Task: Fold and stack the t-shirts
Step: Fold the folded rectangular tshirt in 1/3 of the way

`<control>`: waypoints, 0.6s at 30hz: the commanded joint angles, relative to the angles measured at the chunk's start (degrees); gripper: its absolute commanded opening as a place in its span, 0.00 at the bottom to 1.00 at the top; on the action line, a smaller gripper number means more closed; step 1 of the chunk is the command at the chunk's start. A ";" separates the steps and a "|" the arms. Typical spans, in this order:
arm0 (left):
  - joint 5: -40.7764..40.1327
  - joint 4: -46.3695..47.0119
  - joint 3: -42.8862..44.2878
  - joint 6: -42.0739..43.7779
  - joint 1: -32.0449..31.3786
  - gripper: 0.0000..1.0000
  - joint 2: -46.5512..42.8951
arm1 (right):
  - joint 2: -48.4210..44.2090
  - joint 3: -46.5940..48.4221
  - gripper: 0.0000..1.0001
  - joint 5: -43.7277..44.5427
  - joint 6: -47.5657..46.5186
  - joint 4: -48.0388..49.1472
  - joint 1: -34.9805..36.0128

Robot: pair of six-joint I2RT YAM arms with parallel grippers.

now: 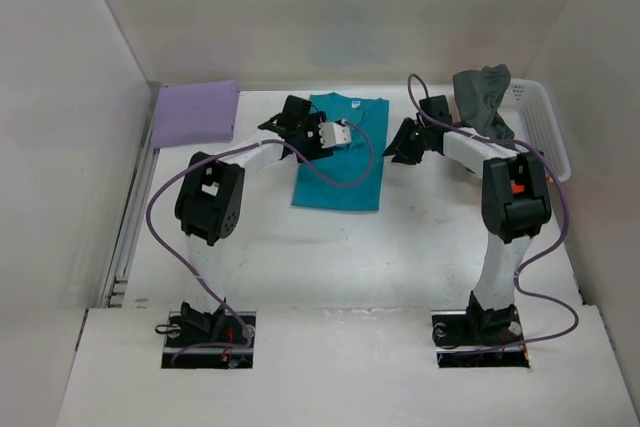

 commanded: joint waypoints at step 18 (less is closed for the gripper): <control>1.75 -8.25 -32.22 10.43 -5.35 0.67 -26.33 | -20.74 -24.43 0.61 5.41 0.40 6.06 9.80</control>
